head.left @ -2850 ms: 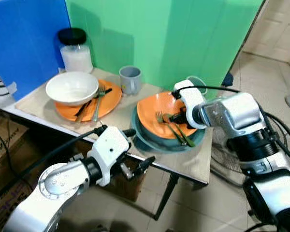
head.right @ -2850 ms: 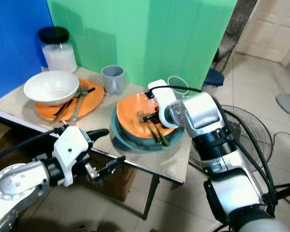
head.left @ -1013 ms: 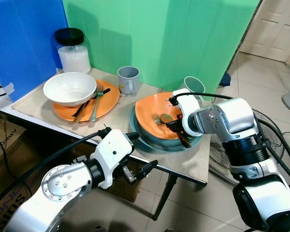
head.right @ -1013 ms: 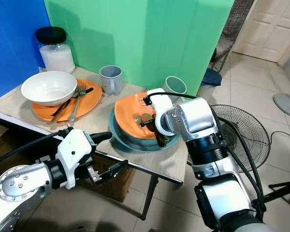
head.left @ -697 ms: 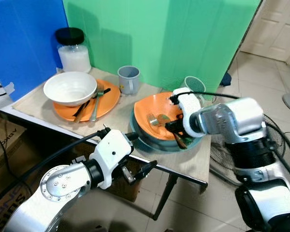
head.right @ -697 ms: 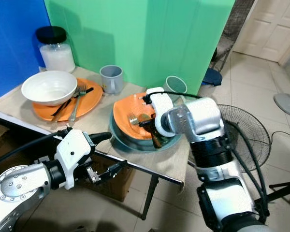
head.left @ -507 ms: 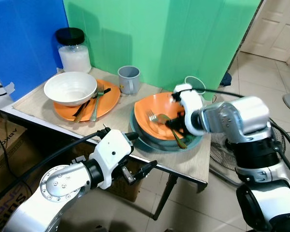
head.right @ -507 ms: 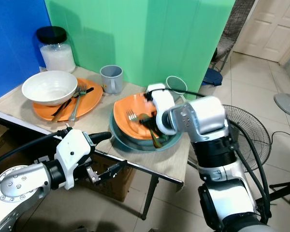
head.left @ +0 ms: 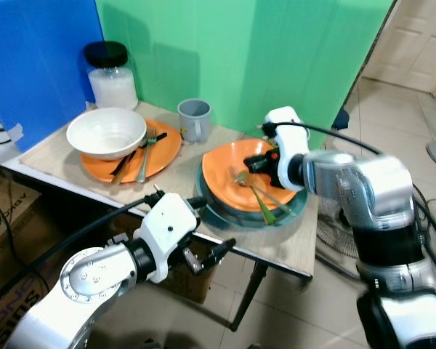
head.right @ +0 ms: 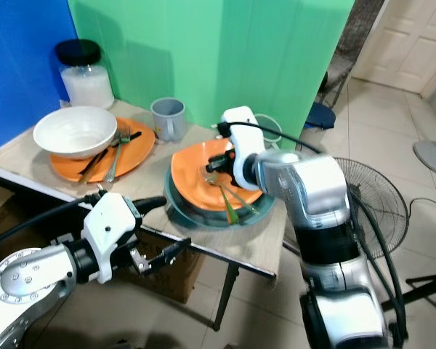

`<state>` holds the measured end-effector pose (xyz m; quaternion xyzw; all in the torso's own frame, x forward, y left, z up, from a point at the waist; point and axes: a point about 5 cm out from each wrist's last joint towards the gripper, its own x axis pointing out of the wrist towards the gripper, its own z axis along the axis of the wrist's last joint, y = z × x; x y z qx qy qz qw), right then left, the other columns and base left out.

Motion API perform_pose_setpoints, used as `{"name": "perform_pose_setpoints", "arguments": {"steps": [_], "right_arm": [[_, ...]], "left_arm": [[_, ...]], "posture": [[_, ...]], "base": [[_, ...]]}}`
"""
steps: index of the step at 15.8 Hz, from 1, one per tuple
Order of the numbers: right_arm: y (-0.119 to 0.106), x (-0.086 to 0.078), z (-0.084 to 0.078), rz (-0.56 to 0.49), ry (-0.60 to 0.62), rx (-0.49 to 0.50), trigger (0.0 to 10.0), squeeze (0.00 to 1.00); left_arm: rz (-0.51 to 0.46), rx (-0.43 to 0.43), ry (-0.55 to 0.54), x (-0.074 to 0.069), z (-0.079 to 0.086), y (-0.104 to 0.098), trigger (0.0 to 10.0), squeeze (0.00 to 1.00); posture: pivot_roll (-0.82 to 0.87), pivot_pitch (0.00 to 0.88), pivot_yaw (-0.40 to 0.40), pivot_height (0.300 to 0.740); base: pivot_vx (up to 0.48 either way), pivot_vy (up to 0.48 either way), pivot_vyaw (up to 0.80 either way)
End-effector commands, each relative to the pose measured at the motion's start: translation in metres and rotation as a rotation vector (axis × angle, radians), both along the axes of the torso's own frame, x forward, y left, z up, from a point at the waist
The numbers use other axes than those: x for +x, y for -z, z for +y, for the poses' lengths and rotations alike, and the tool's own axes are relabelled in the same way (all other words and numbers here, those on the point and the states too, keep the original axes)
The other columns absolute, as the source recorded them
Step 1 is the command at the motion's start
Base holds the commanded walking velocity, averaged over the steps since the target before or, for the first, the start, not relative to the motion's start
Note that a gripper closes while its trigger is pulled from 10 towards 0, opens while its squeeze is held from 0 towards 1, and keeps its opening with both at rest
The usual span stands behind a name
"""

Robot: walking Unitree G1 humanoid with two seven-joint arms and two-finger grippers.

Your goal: Setting the table

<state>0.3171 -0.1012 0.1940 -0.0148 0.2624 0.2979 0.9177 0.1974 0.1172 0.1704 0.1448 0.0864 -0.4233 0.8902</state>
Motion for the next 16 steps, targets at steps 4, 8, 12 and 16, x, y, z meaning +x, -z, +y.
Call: {"name": "perform_pose_setpoints", "arguments": {"steps": [4,8,12,16], "right_arm": [[-0.005,-0.006,0.004,-0.062,-0.048,0.074,10.0,0.00],[-0.007,0.003,0.007,-0.050,-0.005,0.022,10.0,1.00],[0.009,0.004,0.007,0.110,-0.032,-0.200,10.0,0.00],[0.018,0.010,0.002,0.136,0.024,-0.242,10.0,0.00]], "left_arm": [[-0.014,-0.004,-0.025,0.002,0.002,-0.001,10.0,0.00],[-0.013,0.005,-0.022,0.005,0.001,0.000,10.0,0.00],[-0.020,0.006,-0.023,0.006,0.001,0.000,10.0,0.00],[-0.021,0.007,-0.031,0.005,0.002,0.000,10.0,0.00]], "posture": [[-0.07,0.012,-0.063,0.740],[-0.07,0.016,-0.064,0.740],[-0.08,0.024,-0.069,0.740],[-0.08,0.031,-0.066,0.740]], "base": [[0.000,0.000,0.00],[0.000,0.000,0.00],[0.000,0.000,0.00],[0.000,0.000,0.00]]}}
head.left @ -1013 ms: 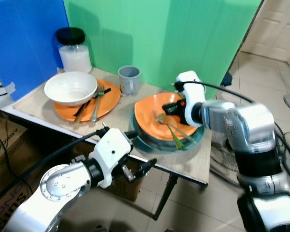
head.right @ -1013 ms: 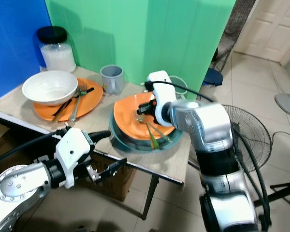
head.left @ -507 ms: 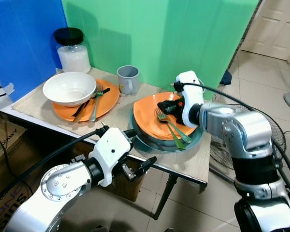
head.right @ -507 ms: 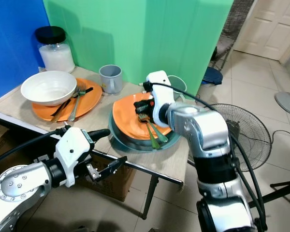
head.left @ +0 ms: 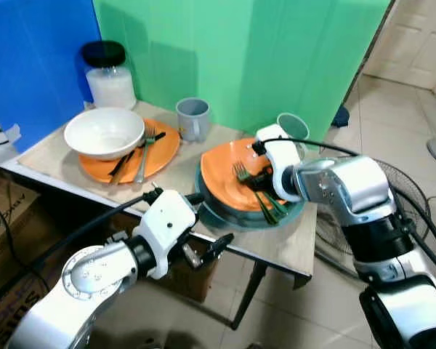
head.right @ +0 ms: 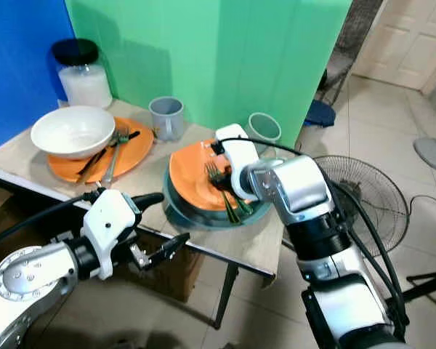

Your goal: Setting the table

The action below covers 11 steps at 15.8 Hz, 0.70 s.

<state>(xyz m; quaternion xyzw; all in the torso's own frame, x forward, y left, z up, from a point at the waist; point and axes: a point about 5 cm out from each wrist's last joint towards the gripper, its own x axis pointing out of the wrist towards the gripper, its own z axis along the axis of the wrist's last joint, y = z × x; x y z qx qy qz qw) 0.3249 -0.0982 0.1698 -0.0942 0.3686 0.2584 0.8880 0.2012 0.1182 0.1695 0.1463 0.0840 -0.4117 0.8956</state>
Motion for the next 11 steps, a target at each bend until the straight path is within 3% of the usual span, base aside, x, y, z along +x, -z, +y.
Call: {"name": "perform_pose_setpoints", "arguments": {"steps": [1,2,3,4,7,8,9,11], "right_arm": [[-0.0020,0.0057,-0.0025,-0.005,0.037,-0.010,10.0,0.40],[-0.0020,0.0076,-0.0016,-0.003,0.048,-0.001,10.0,0.98],[-0.0024,0.0084,-0.0014,-0.002,0.051,0.000,10.0,0.87],[-0.0025,0.0101,-0.0007,0.001,0.056,-0.001,10.0,0.00],[-0.0013,0.0132,0.0013,-0.001,0.059,-0.011,10.0,0.00],[0.0003,0.0139,0.0034,0.005,0.053,-0.019,9.6,0.00],[0.0021,0.0140,0.0040,0.013,0.051,-0.025,8.2,0.00],[0.0060,0.0149,0.0024,0.019,0.060,-0.036,2.6,0.00]], "left_arm": [[-0.010,0.007,-0.007,0.0001,0.0014,-0.0017,10.0,0.00],[-0.010,0.009,-0.007,-0.0003,0.0021,-0.0019,10.0,0.00],[-0.009,0.010,-0.008,-0.0005,0.0023,-0.0019,10.0,0.00],[-0.007,0.011,-0.009,-0.0008,0.0027,-0.0018,10.0,0.00],[-0.005,0.012,-0.009,-0.0013,0.0022,-0.0017,10.0,0.00],[-0.003,0.012,-0.008,-0.0018,0.0025,-0.0015,10.0,0.00],[-0.002,0.013,-0.008,-0.0022,0.0025,-0.0013,10.0,0.00],[-0.001,0.011,-0.008,-0.0023,0.0022,-0.0012,10.0,0.00]], "posture": [[-0.07,0.033,-0.067,0.740],[-0.07,0.034,-0.067,0.740],[-0.07,0.035,-0.069,0.740],[-0.07,0.035,-0.069,0.740],[-0.06,0.035,-0.076,0.740],[-0.06,0.033,-0.079,0.740],[-0.06,0.032,-0.080,0.740],[-0.06,0.030,-0.081,0.740]], "base": [[0.000,0.000,0.00],[0.000,0.000,0.00],[0.000,0.000,0.00],[0.000,0.000,0.00],[0.000,0.000,0.00],[0.000,0.000,0.00],[0.000,0.000,0.00],[0.000,0.000,0.00]]}}
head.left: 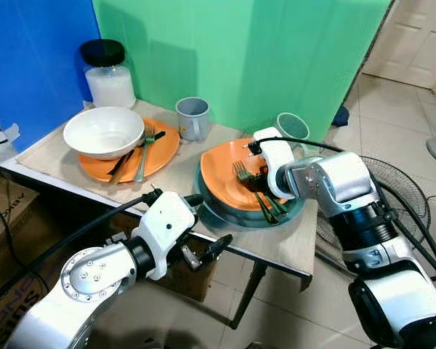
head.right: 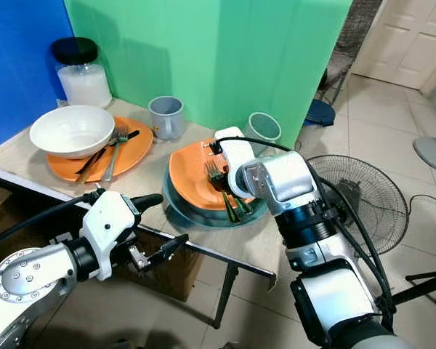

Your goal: Setting the table

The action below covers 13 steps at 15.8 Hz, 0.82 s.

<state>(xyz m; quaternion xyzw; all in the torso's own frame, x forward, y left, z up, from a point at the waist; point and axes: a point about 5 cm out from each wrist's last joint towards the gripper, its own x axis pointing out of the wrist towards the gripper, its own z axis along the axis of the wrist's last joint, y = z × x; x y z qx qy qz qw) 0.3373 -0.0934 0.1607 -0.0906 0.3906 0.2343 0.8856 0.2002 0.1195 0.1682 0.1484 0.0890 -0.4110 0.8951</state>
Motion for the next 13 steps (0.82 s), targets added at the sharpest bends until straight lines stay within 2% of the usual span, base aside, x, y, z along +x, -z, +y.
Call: {"name": "perform_pose_setpoints", "arguments": {"steps": [1,2,3,10,13], "right_arm": [[-0.002,0.003,-0.003,-0.018,0.013,-0.018,2.2,0.00],[0.002,0.004,-0.005,-0.019,0.025,-0.027,1.4,0.00],[0.005,0.004,-0.005,-0.012,0.030,-0.036,0.1,0.00],[0.008,0.004,-0.006,0.001,0.030,-0.041,0.0,0.00],[0.001,0.006,-0.005,-0.001,0.033,0.010,0.0,0.00]], "left_arm": [[-0.008,0.003,-0.006,-0.001,0.001,-0.002,10.0,0.00],[-0.008,0.003,-0.003,-0.002,0.000,-0.002,10.0,0.00],[-0.008,0.005,-0.001,-0.001,0.001,-0.002,10.0,0.00],[-0.006,0.008,0.012,-0.001,0.000,-0.002,10.0,0.00],[-0.008,0.008,0.010,0.000,0.001,-0.003,10.0,0.00]], "posture": [[-0.06,0.028,-0.081,0.740],[-0.06,0.026,-0.081,0.740],[-0.06,0.021,-0.079,0.740],[-0.06,0.018,-0.076,0.740],[-0.06,0.019,-0.074,0.740]], "base": [[0.000,0.000,0.00],[0.000,0.000,0.00],[0.000,0.000,0.00],[0.000,0.000,0.00],[0.000,0.000,0.00]]}}
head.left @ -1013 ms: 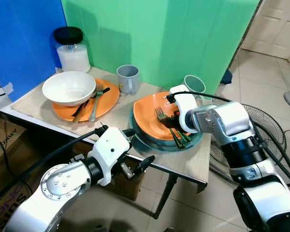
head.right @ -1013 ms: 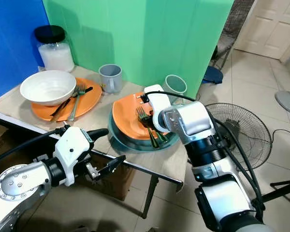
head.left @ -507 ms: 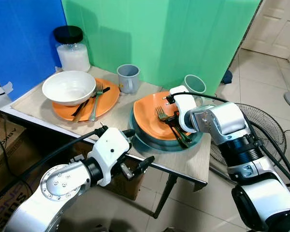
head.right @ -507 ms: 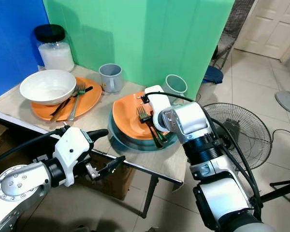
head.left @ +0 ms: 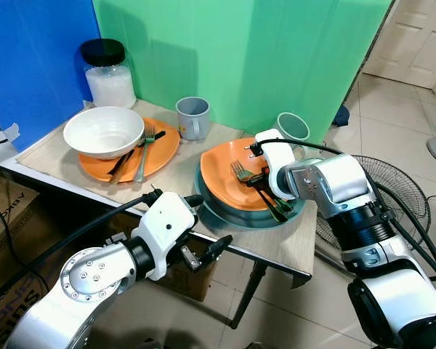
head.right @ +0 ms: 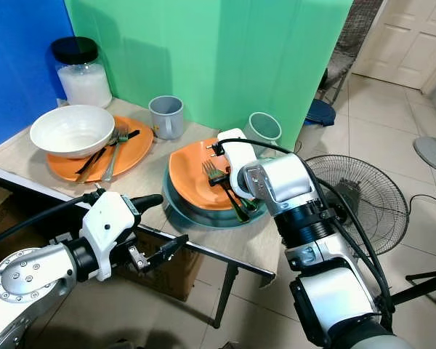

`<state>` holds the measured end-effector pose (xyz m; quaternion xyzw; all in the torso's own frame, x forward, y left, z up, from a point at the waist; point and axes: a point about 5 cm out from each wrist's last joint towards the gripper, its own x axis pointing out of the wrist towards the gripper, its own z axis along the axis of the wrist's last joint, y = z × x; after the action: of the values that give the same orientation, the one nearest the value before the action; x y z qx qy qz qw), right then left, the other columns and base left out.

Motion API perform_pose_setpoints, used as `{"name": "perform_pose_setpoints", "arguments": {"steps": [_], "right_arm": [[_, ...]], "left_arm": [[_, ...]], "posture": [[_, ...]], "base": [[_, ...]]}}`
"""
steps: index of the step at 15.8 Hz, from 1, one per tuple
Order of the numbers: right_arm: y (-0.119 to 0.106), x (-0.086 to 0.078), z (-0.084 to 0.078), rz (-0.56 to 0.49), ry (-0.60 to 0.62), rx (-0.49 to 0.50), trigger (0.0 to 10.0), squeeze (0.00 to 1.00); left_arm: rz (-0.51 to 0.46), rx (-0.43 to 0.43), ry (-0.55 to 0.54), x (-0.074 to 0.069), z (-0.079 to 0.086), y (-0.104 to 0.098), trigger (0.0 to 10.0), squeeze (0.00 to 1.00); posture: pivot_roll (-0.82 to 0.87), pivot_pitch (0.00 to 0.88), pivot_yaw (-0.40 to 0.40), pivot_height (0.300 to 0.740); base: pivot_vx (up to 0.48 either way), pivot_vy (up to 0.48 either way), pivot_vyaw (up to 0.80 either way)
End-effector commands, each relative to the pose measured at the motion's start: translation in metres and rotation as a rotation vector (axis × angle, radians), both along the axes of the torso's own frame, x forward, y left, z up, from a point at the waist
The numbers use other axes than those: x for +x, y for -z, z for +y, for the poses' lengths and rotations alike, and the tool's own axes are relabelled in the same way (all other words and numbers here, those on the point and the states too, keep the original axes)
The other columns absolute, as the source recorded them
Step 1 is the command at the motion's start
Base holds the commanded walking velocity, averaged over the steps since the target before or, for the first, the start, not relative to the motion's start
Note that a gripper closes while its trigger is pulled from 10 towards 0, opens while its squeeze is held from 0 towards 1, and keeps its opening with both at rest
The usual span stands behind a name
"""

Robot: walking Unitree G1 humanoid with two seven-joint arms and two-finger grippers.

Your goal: Setting the table

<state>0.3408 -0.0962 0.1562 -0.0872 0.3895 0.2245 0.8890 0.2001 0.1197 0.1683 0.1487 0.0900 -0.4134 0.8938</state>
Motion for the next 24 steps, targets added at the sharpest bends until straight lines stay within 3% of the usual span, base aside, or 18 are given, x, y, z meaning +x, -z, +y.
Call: {"name": "perform_pose_setpoints", "arguments": {"steps": [1,4,6,8,10,11,12,15,16,18,19,21,24], "right_arm": [[-0.007,0.003,-0.002,0.003,0.013,0.029,0.0,0.00],[-0.021,0.004,-0.002,-0.033,0.009,0.123,0.0,0.00],[-0.043,0.002,-0.010,-0.056,0.007,0.263,0.0,0.00],[-0.051,-0.002,-0.015,-0.087,-0.001,0.349,0.0,0.00],[-0.060,-0.004,-0.018,-0.204,0.002,0.479,0.0,0.00],[-0.065,-0.009,-0.021,-0.275,-0.016,0.551,0.0,0.00],[-0.066,-0.014,-0.023,-0.276,-0.018,0.596,0.0,0.00],[-0.066,-0.029,-0.024,-0.216,-0.014,0.767,0.0,0.00],[-0.062,-0.039,-0.024,-0.200,-0.012,0.848,0.0,0.00],[-0.060,-0.045,-0.024,-0.239,-0.013,0.847,0.0,0.00],[-0.060,-0.047,-0.025,-0.299,-0.004,0.833,10.0,0.00],[-0.063,-0.055,-0.025,-0.366,-0.009,0.835,10.0,0.00],[-0.056,-0.063,-0.020,-0.357,0.003,0.816,10.0,0.00]], "left_arm": [[-0.011,0.007,0.005,0.000,0.001,-0.003,10.0,0.00],[-0.014,0.004,0.003,-0.001,0.002,-0.005,10.0,0.00],[-0.020,-0.012,-0.008,0.000,0.004,-0.007,10.0,0.00],[-0.022,-0.016,-0.010,0.001,0.005,-0.007,10.0,0.00],[-0.043,-0.042,-0.033,0.003,0.004,-0.009,10.0,0.00],[-0.069,-0.066,-0.072,0.005,0.005,-0.012,10.0,0.00],[-0.090,-0.088,-0.112,0.007,0.006,-0.014,10.0,0.00],[-0.148,-0.157,-0.244,0.012,0.008,-0.019,10.0,0.00],[-0.162,-0.188,-0.341,0.014,0.010,-0.018,10.0,0.00],[-0.174,-0.174,-0.383,0.014,0.010,-0.015,10.0,0.00],[-0.185,-0.184,-0.404,0.014,0.009,-0.015,10.0,0.00],[-0.215,-0.196,-0.441,0.012,0.006,-0.018,10.0,0.00],[-0.242,-0.205,-0.487,0.011,0.005,-0.019,10.0,0.00]], "posture": [[-0.06,0.020,-0.073,0.740],[-0.06,0.021,-0.072,0.740],[-0.06,0.018,-0.063,0.740],[-0.06,0.013,-0.054,0.740],[-0.06,0.011,-0.047,0.740],[-0.07,0.009,-0.038,0.740],[-0.07,0.010,-0.027,0.740],[-0.08,0.012,-0.010,0.740],[-0.07,0.012,0.000,0.740],[-0.07,0.011,0.001,0.740],[-0.06,0.005,0.001,0.740],[-0.06,0.001,0.003,0.740],[-0.05,0.000,0.000,0.740]], "base": [[0.000,0.000,0.00],[0.000,0.000,0.00],[0.000,0.000,0.00],[0.000,0.000,0.00],[0.000,0.000,0.00],[0.000,0.000,0.00],[0.000,0.000,0.00],[0.000,0.000,0.00],[0.000,0.000,0.00],[0.000,0.000,0.00],[0.000,0.000,0.00],[0.000,0.000,-0.38],[0.000,0.000,-0.80]]}}
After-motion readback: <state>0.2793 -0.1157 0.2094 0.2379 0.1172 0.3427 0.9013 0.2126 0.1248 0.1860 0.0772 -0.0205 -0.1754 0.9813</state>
